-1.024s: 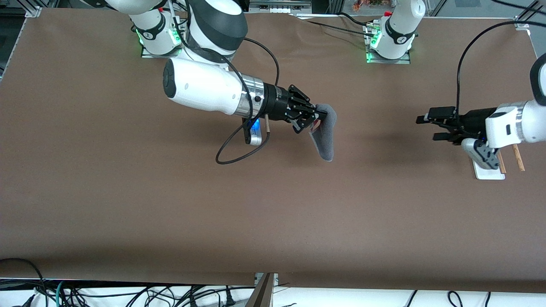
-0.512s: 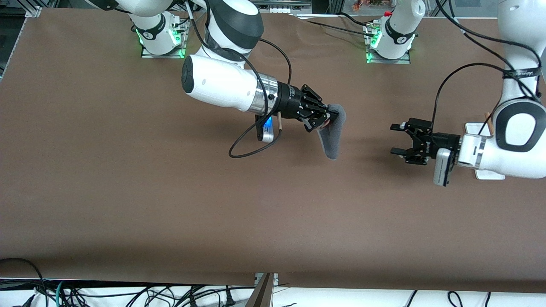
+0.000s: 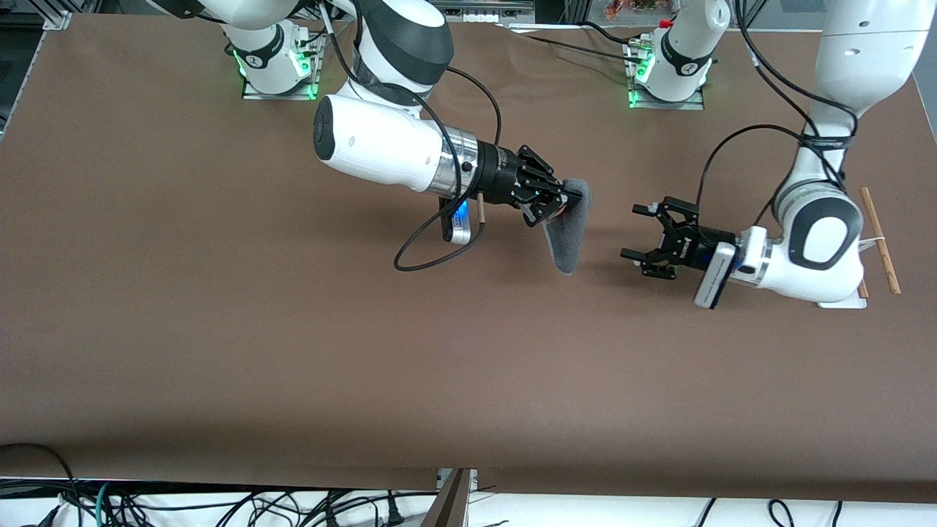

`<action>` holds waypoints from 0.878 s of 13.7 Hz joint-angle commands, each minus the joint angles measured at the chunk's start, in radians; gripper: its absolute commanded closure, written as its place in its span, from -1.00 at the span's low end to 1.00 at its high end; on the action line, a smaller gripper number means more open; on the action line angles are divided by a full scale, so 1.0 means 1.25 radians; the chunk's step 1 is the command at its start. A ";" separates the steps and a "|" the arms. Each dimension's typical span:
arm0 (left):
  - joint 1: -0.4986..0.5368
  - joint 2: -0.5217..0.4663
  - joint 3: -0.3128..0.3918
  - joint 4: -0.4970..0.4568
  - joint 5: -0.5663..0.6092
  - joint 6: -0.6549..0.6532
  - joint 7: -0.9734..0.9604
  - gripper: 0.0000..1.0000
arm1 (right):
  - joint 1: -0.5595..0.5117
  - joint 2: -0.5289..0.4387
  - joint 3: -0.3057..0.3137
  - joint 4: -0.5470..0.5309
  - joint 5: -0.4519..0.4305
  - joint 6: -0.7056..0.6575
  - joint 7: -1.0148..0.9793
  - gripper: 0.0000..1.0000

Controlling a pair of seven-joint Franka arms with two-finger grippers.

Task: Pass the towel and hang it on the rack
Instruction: 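Hold the towel up with the right gripper while the left gripper reaches it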

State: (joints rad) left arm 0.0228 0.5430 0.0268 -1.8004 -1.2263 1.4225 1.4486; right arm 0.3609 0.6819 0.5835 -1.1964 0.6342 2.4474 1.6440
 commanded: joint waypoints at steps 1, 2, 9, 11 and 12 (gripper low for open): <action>-0.008 0.006 0.003 -0.024 -0.062 0.005 0.082 -1.00 | 0.010 0.008 -0.003 0.020 0.003 0.006 0.014 0.98; -0.004 0.005 -0.018 -0.025 -0.071 0.003 0.083 -1.00 | 0.010 0.008 -0.002 0.020 0.003 0.006 0.014 0.98; -0.008 0.029 -0.030 -0.014 -0.109 0.017 0.098 -1.00 | 0.010 0.007 -0.004 0.017 -0.010 0.004 0.014 0.98; -0.008 0.054 -0.030 0.003 -0.122 0.025 0.099 -1.00 | 0.010 0.008 -0.004 0.017 -0.010 0.004 0.013 0.98; -0.010 0.064 -0.030 0.008 -0.125 0.027 0.099 -1.00 | 0.010 0.008 -0.004 0.017 -0.010 0.004 0.014 0.98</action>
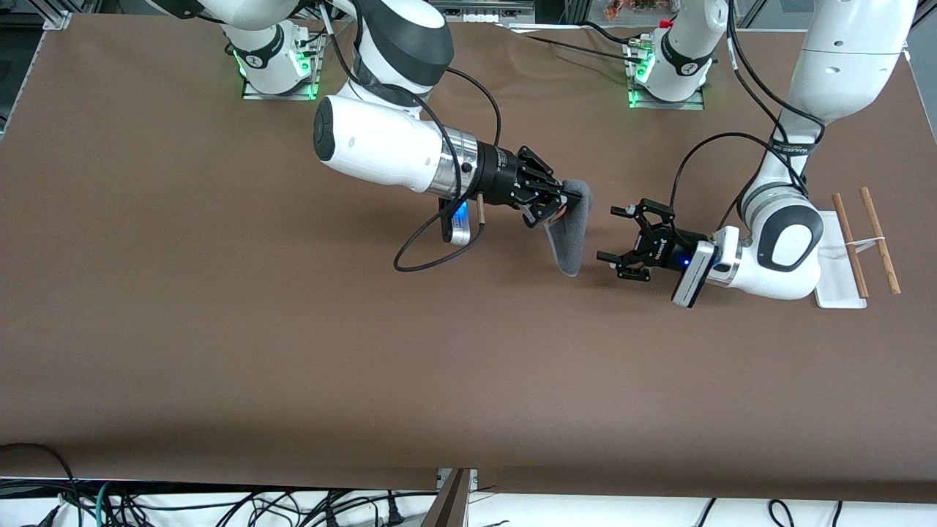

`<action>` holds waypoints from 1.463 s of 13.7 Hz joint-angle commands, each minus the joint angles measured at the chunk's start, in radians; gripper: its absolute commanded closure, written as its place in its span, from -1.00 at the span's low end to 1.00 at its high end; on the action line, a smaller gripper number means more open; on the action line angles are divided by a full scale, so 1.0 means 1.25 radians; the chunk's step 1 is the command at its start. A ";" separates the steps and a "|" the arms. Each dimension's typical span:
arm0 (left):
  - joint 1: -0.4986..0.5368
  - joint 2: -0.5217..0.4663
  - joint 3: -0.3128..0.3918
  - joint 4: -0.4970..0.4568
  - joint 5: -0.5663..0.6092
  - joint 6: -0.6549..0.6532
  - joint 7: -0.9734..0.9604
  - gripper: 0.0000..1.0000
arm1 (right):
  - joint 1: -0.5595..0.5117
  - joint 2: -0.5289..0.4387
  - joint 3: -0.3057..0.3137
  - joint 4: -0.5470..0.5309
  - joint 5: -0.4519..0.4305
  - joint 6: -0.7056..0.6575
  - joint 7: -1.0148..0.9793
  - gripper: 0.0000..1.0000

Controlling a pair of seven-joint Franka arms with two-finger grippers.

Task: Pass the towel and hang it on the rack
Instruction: 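Hold the towel up with the right gripper while the left gripper reaches it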

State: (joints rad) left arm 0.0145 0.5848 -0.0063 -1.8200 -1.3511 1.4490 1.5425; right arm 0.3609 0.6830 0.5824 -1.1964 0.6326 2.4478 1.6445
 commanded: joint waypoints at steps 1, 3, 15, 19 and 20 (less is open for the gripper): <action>-0.004 0.036 -0.004 0.024 -0.030 0.007 0.024 -1.00 | 0.010 0.007 -0.003 0.017 -0.009 0.004 0.013 0.98; -0.009 0.055 -0.013 0.023 -0.042 0.005 0.025 -1.00 | 0.010 0.007 -0.003 0.017 -0.009 0.004 0.015 0.98; -0.020 0.086 -0.070 -0.009 -0.152 -0.025 0.118 0.74 | 0.021 0.011 -0.003 0.018 -0.008 0.013 0.026 0.98; -0.016 0.086 -0.070 -0.006 -0.148 -0.024 0.120 1.00 | 0.021 0.011 -0.003 0.018 -0.008 0.013 0.026 0.98; -0.015 0.086 -0.070 -0.004 -0.146 -0.024 0.118 1.00 | 0.021 0.011 -0.003 0.018 -0.008 0.013 0.026 0.98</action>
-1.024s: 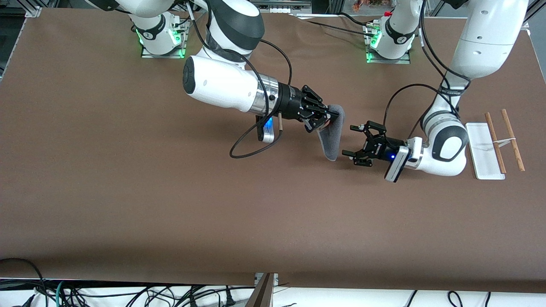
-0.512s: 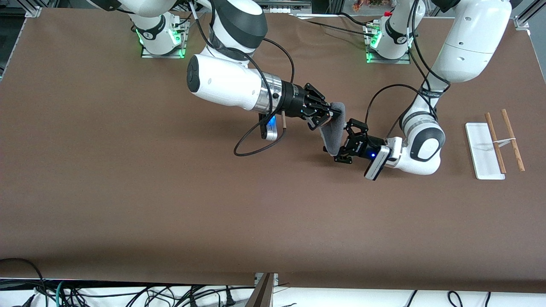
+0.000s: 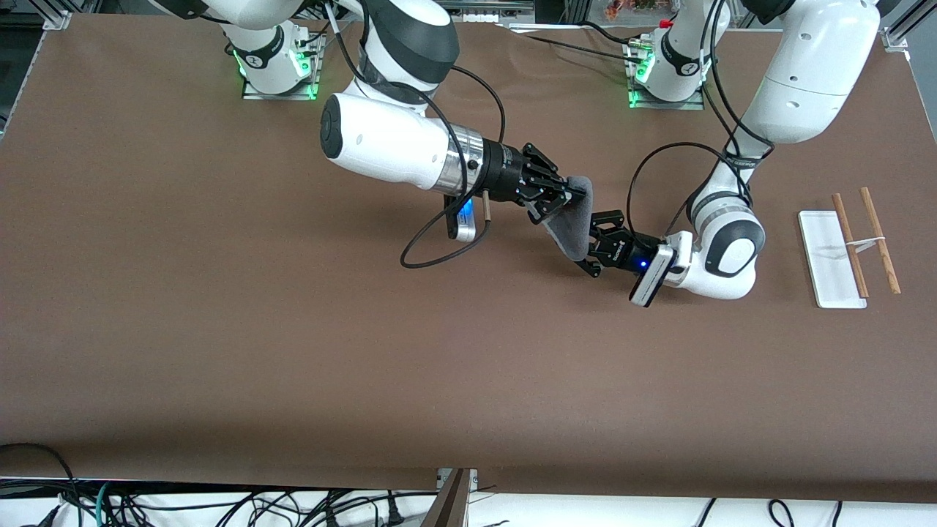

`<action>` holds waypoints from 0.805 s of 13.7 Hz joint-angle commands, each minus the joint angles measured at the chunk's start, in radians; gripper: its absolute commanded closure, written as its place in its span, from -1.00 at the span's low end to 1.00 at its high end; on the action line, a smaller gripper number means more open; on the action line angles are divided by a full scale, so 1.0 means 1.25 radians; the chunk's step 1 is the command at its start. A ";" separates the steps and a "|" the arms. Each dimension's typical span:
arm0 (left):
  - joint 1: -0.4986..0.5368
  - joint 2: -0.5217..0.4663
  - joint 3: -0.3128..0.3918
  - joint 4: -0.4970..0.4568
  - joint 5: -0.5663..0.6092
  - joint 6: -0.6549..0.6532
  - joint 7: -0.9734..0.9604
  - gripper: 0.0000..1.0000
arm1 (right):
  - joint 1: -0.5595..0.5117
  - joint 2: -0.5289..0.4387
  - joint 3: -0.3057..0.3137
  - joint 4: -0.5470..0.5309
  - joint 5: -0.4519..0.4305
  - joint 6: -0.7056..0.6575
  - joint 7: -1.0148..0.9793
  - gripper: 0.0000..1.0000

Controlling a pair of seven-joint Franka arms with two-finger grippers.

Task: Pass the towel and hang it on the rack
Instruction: 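Hold the towel up with the right gripper while the left gripper reaches it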

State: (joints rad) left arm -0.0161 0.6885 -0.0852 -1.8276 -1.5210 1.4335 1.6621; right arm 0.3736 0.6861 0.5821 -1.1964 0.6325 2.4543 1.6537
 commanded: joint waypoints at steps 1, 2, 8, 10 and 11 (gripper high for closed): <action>0.010 0.000 -0.005 0.002 -0.009 -0.012 0.020 1.00 | 0.010 0.008 -0.003 0.018 -0.008 0.007 0.017 0.97; 0.010 -0.001 -0.005 0.003 -0.009 -0.012 0.019 1.00 | 0.010 0.008 -0.003 0.018 -0.009 0.007 0.017 0.97; 0.017 -0.006 -0.004 0.007 -0.009 -0.013 0.013 1.00 | -0.003 0.008 -0.004 0.018 -0.008 0.000 0.012 0.29; 0.018 -0.014 0.001 0.008 -0.008 -0.013 0.006 1.00 | -0.025 0.007 -0.006 0.018 -0.007 -0.006 0.013 -0.83; 0.020 -0.022 0.002 0.009 -0.004 -0.012 -0.019 1.00 | -0.034 0.005 -0.006 0.020 -0.008 -0.022 0.013 -0.98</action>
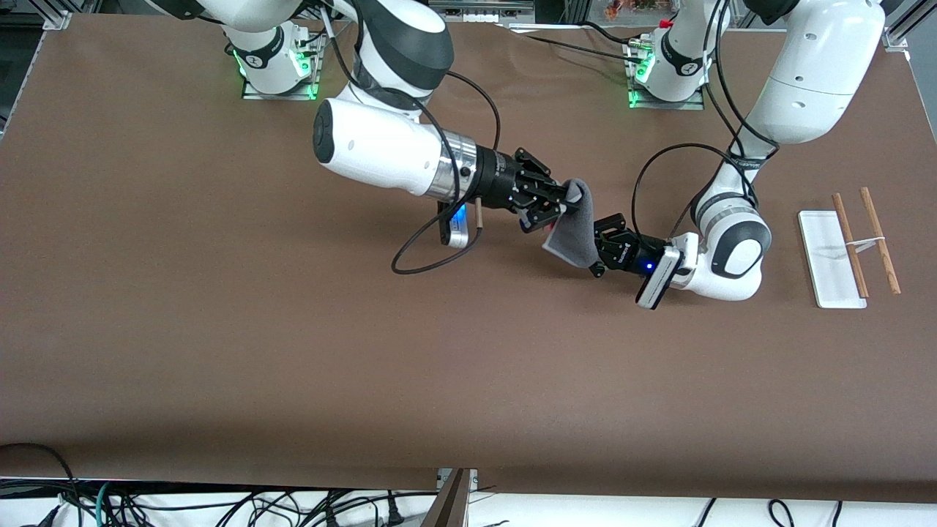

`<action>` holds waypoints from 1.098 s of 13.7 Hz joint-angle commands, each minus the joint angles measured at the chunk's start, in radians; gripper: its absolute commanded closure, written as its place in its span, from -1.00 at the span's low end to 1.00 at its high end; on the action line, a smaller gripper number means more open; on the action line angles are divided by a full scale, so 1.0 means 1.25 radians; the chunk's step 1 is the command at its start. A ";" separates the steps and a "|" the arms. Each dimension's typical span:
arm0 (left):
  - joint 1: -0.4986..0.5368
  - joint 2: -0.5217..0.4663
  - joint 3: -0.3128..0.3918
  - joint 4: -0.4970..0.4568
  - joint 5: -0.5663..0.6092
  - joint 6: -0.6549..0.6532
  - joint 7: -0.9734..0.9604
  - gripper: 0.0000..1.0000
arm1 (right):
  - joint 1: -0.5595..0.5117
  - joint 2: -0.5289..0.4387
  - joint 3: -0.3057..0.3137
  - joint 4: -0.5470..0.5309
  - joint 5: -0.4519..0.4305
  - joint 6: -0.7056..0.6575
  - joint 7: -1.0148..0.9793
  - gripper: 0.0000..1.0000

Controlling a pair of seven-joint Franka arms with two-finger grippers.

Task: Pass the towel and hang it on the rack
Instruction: 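Grasp the towel with the left gripper while the right gripper opens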

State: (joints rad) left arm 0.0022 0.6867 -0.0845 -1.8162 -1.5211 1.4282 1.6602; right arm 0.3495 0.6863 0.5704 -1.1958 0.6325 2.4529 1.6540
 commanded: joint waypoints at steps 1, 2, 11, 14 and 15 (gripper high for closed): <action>0.012 -0.034 0.001 0.002 0.019 -0.006 -0.054 1.00 | -0.023 0.003 0.004 0.020 -0.008 -0.045 0.013 -0.98; 0.017 -0.047 0.003 0.012 0.039 -0.005 -0.094 1.00 | -0.036 0.000 0.004 0.020 -0.008 -0.069 0.011 -0.98; 0.068 -0.117 0.049 0.251 0.524 -0.010 -0.421 1.00 | -0.218 -0.062 0.004 0.022 -0.055 -0.347 -0.141 -0.98; 0.073 -0.117 0.050 0.332 0.731 -0.022 -0.426 1.00 | -0.268 -0.087 0.003 0.020 -0.112 -0.439 -0.225 -0.98; 0.076 -0.117 0.049 0.360 0.806 -0.023 -0.425 1.00 | -0.284 -0.089 0.001 0.020 -0.128 -0.476 -0.264 -0.98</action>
State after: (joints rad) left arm 0.0936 0.5340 -0.0213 -1.4404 -0.6471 1.4236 1.1461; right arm 0.0279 0.6038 0.5653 -1.1602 0.5111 1.9264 1.3938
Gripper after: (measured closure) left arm 0.978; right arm 0.004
